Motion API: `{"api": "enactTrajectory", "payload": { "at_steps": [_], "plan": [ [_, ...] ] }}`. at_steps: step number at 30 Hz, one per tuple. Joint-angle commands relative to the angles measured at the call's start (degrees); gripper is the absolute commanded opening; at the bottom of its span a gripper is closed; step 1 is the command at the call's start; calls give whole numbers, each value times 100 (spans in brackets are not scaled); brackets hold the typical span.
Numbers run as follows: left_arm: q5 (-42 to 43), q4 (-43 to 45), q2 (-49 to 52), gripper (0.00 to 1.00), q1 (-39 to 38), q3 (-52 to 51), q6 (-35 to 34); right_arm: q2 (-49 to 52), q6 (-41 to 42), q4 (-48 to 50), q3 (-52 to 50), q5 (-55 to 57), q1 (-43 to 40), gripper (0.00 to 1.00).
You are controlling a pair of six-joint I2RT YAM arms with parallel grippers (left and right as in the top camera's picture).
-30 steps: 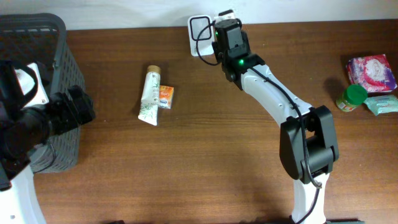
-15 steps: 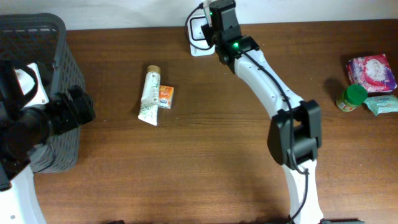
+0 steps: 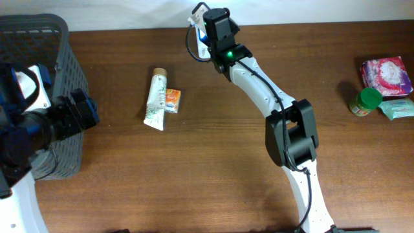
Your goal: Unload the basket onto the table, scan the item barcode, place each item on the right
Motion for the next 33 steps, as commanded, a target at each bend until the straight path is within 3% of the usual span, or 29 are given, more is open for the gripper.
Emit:
{"api": "enactTrajectory", "payload": {
  "at_steps": [1, 8, 11, 14, 19, 23, 29, 33],
  "plan": [
    [0, 2, -9, 99, 28, -2, -55, 269, 160, 46, 129, 24, -31, 4],
    [0, 2, -9, 99, 28, -2, -55, 435, 354, -13, 129, -37, -31, 4],
    [0, 2, -9, 99, 28, -2, -55, 426, 935, -249, 417, 533, -66, 4],
    [0, 2, -9, 99, 28, -2, -55, 422, 1849, -1399, 1180, 533, -275, 4],
    [0, 2, -9, 99, 28, -2, -55, 422, 3574, -4334, 2959, -111, -1239, 4],
    [0, 2, -9, 99, 28, -2, -55, 424, 4282, -5921, 3154, -131, -2109, 4],
    [0, 2, -9, 99, 28, -2, -55, 426, 4638, -7368, 3064, -146, -3316, 4],
    [0, 2, -9, 99, 28, -2, -55, 446, 4634, -7499, 2787, -1088, -3993, 4]
  ]
}}
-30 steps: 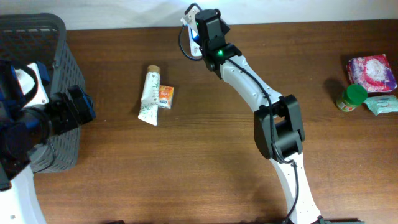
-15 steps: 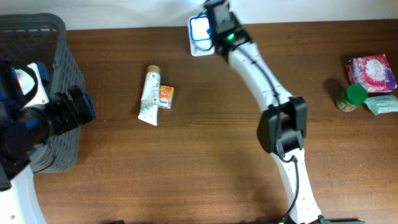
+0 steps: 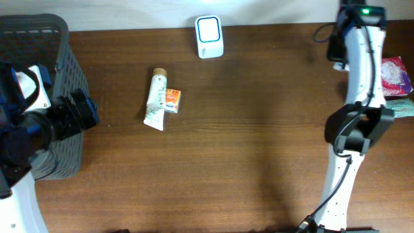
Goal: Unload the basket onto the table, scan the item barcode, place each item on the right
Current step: 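Reach the right gripper down and grasp the orange tissue pack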
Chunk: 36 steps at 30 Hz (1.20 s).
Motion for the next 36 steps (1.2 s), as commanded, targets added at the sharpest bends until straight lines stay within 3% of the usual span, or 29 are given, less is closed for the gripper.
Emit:
{"api": "enactTrajectory", "payload": {
  "at_steps": [1, 4, 5, 6, 7, 11, 16, 19, 22, 28, 29, 31, 36],
  "plan": [
    [0, 7, -9, 99, 28, -2, -55, -4, 114, 46, -302, -634, -476, 4],
    [0, 7, -9, 99, 28, -2, -52, -4, 114, 310, -664, -636, -785, 4],
    [0, 7, -9, 99, 28, -2, -55, -4, 114, 385, -809, -634, -859, 12],
    [0, 7, -9, 99, 28, -2, -55, -2, 114, 470, -977, -664, -918, 49],
    [0, 7, -9, 99, 28, -2, -52, -2, 114, 527, -1082, -704, -951, 59],
    [0, 7, -9, 99, 28, -2, -55, -22, 109, 621, -1080, -1106, -916, 63],
    [0, 7, -9, 99, 28, -2, -55, -352, 107, 350, -297, -1447, -623, 63],
    [0, 7, -9, 99, 28, -2, -55, -769, -17, 129, 203, -3359, -199, 64],
    [0, 7, -9, 99, 28, -2, -52, -811, -20, -236, 125, -4920, 363, 72],
    [0, 7, -9, 99, 28, -2, -55, -723, -17, -256, -778, -4345, 2168, 73],
    [0, 7, -9, 99, 28, -2, -55, -721, -15, -175, -953, -4177, 2402, 78],
    [0, 7, -9, 99, 28, -2, -55, -721, -13, 164, -1353, -4026, 2846, 99],
    [0, 7, -9, 99, 28, -2, -55, -721, 282, 1034, -1808, -4070, 3733, 99]
  ]
}}
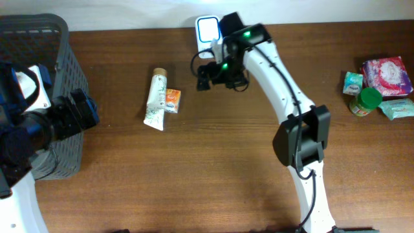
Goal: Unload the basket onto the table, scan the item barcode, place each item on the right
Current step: 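Reach the right gripper down and grasp the orange tissue pack, then lift the orange pack and hold it up to the scanner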
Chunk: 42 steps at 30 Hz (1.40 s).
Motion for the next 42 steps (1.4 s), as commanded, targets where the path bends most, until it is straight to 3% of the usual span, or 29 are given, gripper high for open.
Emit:
{"api": "enactTrajectory", "payload": {
  "at_steps": [1, 3, 4, 5, 6, 8, 10, 14, 23, 27, 29, 32, 36, 38, 40, 42],
  "plan": [
    [0, 4, -9, 99, 28, -2, -55, -2, 470, 323, -46, 129, 385, 99],
    [0, 4, -9, 99, 28, -2, -55, 28, 1213, 787, -81, 450, 667, 96],
    [0, 4, -9, 99, 28, -2, -55, 66, 1694, 1091, -131, 669, 802, 82],
    [0, 4, -9, 99, 28, -2, -55, 92, 2059, 1290, -170, 820, 892, 74],
    [0, 4, -9, 99, 28, -2, -55, 136, 2304, 1425, -216, 970, 946, 68],
    [0, 4, -9, 99, 28, -2, -55, 264, 2675, 1755, -398, 1244, 1029, 66],
    [0, 4, -9, 99, 28, -2, -55, 402, 2872, 2105, -649, 1222, 1021, 53],
    [0, 4, -9, 99, 28, -2, -52, 479, 2874, 2889, -1202, 457, 1062, 45],
    [0, 4, -9, 99, 28, -2, -55, 684, 3257, 3501, -1784, 146, 1086, 44],
    [0, 4, -9, 99, 28, -2, -55, 680, 3095, 3504, -1779, -295, 1056, 4],
    [0, 4, -9, 99, 28, -2, -55, 667, 3086, 3482, -1768, -538, 986, 4],
    [0, 4, -9, 99, 28, -2, -52, 509, 2441, 3204, -1766, -1134, 688, 4],
    [0, 4, -9, 99, 28, -2, -52, 319, 374, 1711, -1766, -2264, -160, 4],
    [0, 4, -9, 99, 28, -2, -55, 326, -645, 612, -1773, -1904, -590, 4],
    [0, 4, -9, 99, 28, -2, -55, 326, -896, 90, -1773, -1259, -859, 4],
    [0, 4, -9, 99, 28, -2, -55, 326, -896, -129, -1773, -798, -1038, 30]
  ]
}}
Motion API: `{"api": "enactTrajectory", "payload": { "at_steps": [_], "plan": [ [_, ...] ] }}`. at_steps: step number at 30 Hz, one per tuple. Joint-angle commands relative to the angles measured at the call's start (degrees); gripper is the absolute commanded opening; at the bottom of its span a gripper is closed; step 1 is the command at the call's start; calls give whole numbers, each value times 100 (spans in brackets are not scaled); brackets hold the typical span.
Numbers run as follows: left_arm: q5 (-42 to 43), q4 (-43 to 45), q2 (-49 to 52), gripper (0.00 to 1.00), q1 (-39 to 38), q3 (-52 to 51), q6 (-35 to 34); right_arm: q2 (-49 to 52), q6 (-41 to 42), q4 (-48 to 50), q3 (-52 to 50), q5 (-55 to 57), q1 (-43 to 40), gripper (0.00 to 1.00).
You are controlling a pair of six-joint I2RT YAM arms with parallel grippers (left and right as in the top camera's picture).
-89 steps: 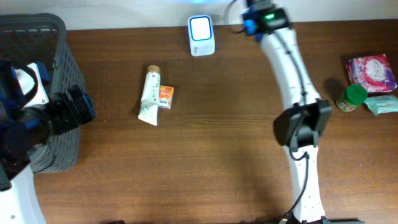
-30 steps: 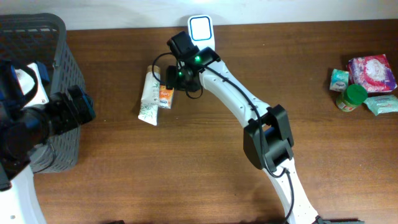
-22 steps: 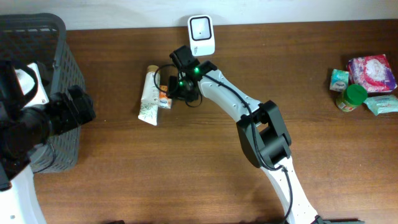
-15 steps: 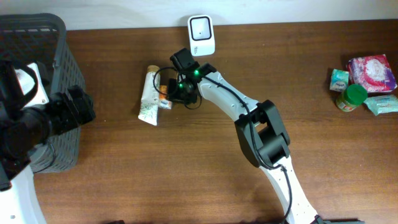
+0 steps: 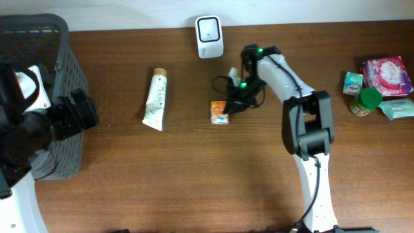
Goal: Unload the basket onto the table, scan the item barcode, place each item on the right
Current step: 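Lift the orange pack and hold it up to the scanner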
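The white scanner (image 5: 209, 28) stands at the table's far edge, its screen dark. An orange packet (image 5: 219, 112) sits near the middle of the table, below and slightly right of the scanner. My right gripper (image 5: 228, 105) reaches down-left from its wrist and is shut on the packet's right end. A cream tube with a brown cap (image 5: 155, 99) lies alone to the left. My left gripper (image 5: 83, 113) hovers beside the basket, far from both items; its fingers read as one dark mass.
A dark mesh basket (image 5: 61, 39) fills the left edge. At the far right lie a pink pack (image 5: 386, 72), a green-lidded jar (image 5: 365, 100), a small teal item (image 5: 352, 81) and a pale blue pack (image 5: 396, 108).
The orange packet was lying against the tube; it is now right of there, at my right gripper. The right gripper was beside the scanner and is now lower. The scanner's screen went from blue to dark.
My right gripper was at the scanner. Then the right arm reached the pile at the far right, and afterwards a teal item lay there. The gripper was then back near the scanner, and now grips the orange packet, away from the tube. The left arm stayed put.
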Motion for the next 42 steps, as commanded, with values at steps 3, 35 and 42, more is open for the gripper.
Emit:
{"api": "enactTrajectory", "payload": {
  "at_steps": [3, 35, 42],
  "plan": [
    [0, 7, -9, 99, 28, -2, -52, -186, -518, -199, -22, 675, -66, 61],
    [0, 7, -9, 99, 28, -2, -55, -188, -2616, -1475, 2575, -2317, -201, 4],
    [0, 7, -9, 99, 28, -2, -52, -188, -2682, -1600, 2597, -3515, -885, 4]
  ]
}}
